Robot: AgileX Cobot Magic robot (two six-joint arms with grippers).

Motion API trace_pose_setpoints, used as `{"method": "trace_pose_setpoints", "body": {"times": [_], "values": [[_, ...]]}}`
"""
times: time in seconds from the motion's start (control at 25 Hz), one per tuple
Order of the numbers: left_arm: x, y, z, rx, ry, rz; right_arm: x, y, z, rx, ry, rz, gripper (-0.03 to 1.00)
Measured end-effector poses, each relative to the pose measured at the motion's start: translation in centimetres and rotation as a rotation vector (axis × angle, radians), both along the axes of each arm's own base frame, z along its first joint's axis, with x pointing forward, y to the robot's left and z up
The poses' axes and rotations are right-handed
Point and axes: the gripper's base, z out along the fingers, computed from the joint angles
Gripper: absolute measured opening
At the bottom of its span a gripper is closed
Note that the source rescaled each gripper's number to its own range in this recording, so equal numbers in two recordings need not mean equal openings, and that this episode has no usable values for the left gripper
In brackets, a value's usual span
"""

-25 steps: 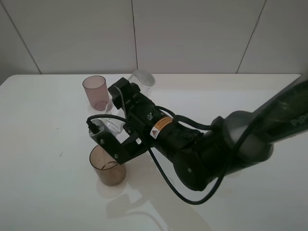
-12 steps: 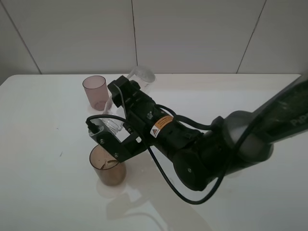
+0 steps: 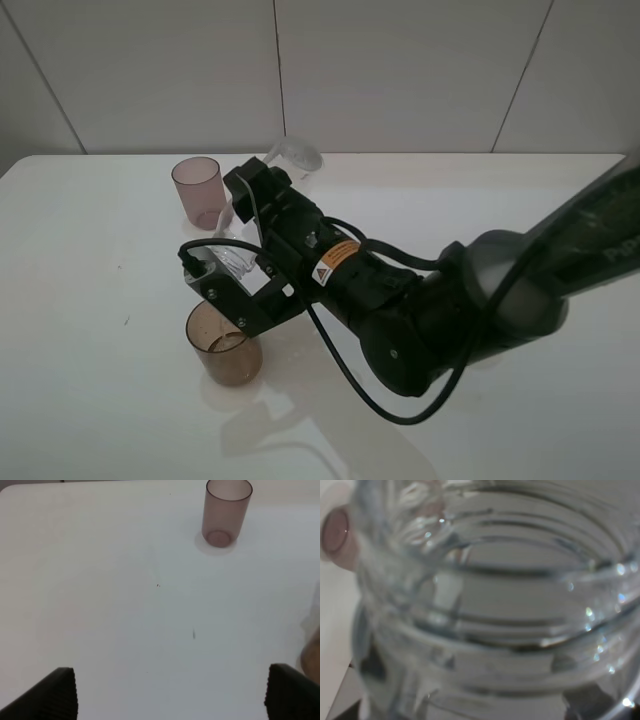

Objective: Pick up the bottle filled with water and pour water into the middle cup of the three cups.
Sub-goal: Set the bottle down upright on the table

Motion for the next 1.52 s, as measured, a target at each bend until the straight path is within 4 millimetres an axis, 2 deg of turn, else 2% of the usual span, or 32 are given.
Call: {"method": "trace_pose_setpoints", "body": {"times": [0.96,1.2,1.52], "values": [[0.0,0.0,0.0,0.0,0.0,0.0,0.0,0.0,0.0,-0.054,-0.047,0.013,0.0],[0.0,0.0,0.0,0.0,0.0,0.0,-1.1,0.9,0.0,-0.057,-0.055,0.065,0.0],[0.0,0.0,0.0,0.0,0.0,0.0,-1.2,0.9,0.1,-0.11,-0.102,0.077,0.0]]}}
